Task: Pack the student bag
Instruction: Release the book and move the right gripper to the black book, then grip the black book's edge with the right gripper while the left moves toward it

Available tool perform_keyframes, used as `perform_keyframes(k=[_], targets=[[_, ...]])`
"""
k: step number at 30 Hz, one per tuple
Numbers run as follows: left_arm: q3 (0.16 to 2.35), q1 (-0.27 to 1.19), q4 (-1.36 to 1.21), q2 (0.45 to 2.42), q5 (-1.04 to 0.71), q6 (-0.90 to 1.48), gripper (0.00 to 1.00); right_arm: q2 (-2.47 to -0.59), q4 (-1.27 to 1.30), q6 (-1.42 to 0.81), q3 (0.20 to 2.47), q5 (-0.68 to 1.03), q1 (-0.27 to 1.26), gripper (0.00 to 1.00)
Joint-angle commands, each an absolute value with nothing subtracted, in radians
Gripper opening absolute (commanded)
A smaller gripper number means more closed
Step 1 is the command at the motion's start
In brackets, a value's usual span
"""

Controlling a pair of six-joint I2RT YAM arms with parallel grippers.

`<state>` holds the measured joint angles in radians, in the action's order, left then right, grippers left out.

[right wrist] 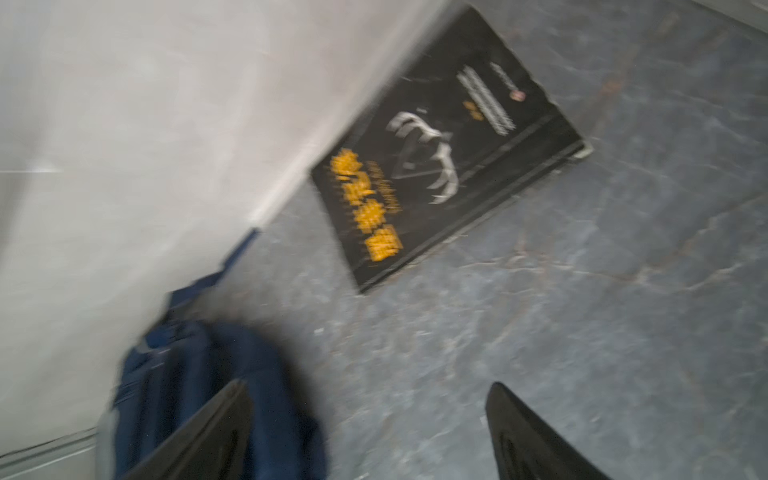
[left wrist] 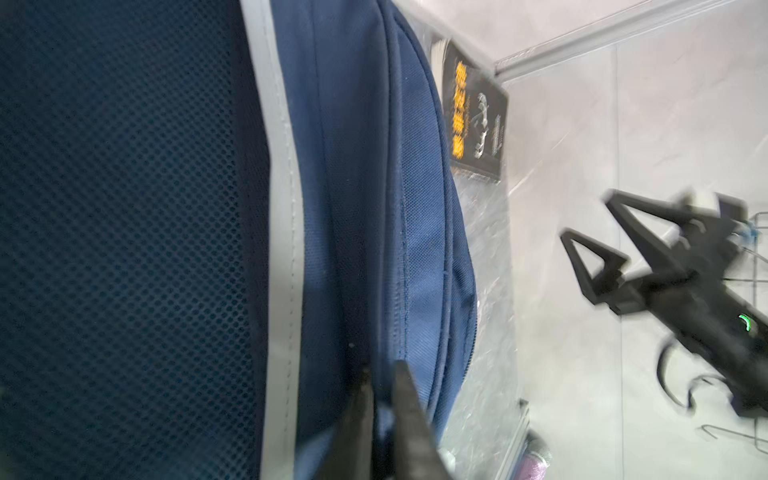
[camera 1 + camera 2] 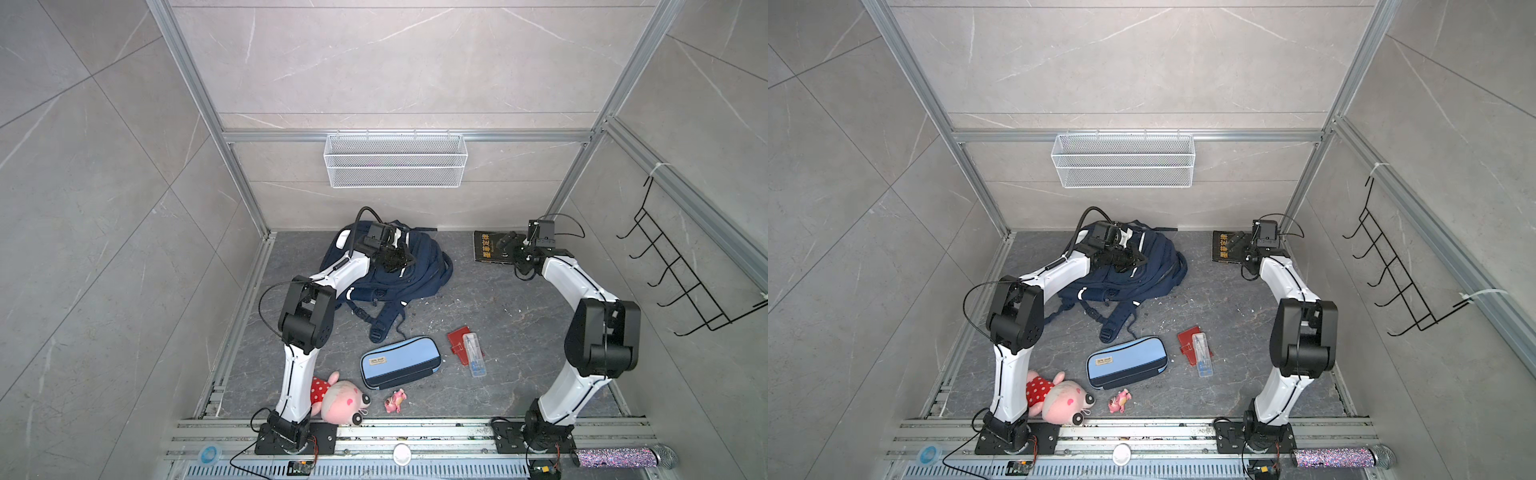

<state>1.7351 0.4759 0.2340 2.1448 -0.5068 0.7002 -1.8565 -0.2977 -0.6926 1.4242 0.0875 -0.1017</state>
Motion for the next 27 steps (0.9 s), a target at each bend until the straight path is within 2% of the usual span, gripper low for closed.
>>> perform_keyframes(k=[1,7,15,21,27], targets=[[1.749,0.484,0.306,2.103,-0.479,0.628,0.40,-1.975,-0.369,-0.597,1.532,0.080,-0.121,0.89],[1.727,0.524,0.421,2.025,-0.402,0.552,0.98,-2.096,-0.336,-0.592,1.618,0.120,-0.196,0.87],[1.732,0.635,0.488,1.977,-0.345,0.476,0.99,-2.222,-0.459,-0.489,1.852,0.039,-0.221,0.87],[1.905,0.664,0.436,2.116,-0.396,0.549,0.99,-2.333,-0.550,-0.460,2.015,0.032,-0.245,0.87],[2.128,0.664,0.307,2.312,-0.476,0.666,0.99,-2.402,-0.566,-0.473,2.074,0.059,-0.269,0.86]])
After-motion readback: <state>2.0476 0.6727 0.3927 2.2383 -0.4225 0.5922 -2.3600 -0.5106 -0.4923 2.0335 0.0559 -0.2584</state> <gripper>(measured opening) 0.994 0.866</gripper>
